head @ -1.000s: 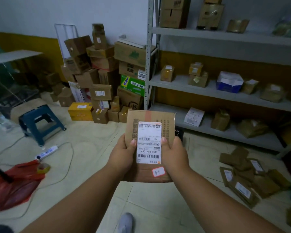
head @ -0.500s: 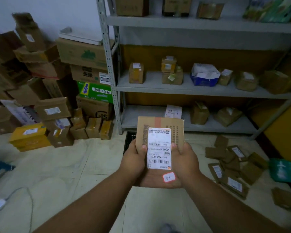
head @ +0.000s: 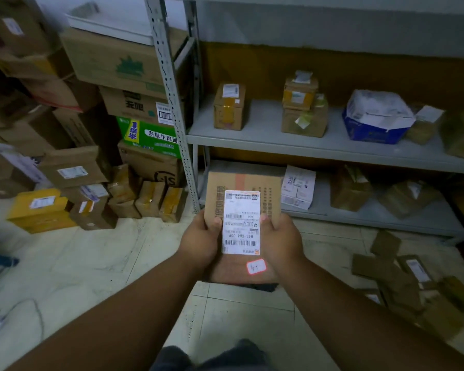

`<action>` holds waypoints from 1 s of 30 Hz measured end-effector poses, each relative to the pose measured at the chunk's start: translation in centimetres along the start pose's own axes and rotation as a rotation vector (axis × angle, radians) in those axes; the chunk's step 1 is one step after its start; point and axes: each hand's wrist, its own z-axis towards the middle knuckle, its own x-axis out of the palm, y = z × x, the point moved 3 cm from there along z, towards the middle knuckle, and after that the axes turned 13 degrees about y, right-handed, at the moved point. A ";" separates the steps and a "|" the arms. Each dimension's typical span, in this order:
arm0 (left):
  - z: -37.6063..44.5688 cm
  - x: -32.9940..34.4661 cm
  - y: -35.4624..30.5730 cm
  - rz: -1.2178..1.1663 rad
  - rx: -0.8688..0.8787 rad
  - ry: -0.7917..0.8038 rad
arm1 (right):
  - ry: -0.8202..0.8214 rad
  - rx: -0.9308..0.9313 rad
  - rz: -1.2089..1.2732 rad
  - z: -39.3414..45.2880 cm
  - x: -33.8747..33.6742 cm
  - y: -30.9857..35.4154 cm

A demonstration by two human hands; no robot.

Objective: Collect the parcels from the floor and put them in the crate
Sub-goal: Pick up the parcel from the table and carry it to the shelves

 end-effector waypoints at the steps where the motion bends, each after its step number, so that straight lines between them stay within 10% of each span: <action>1: 1.5 -0.6 0.0 -0.006 -0.004 0.002 | 0.006 0.005 0.002 1.5 0.6 0.4; 15: 24.6 -8.3 3.3 0.083 -0.042 0.247 | -0.098 0.235 0.042 19.6 11.4 2.4; 30: 43.7 1.6 26.8 0.342 -0.345 0.346 | -0.007 0.431 0.067 36.2 21.4 -22.3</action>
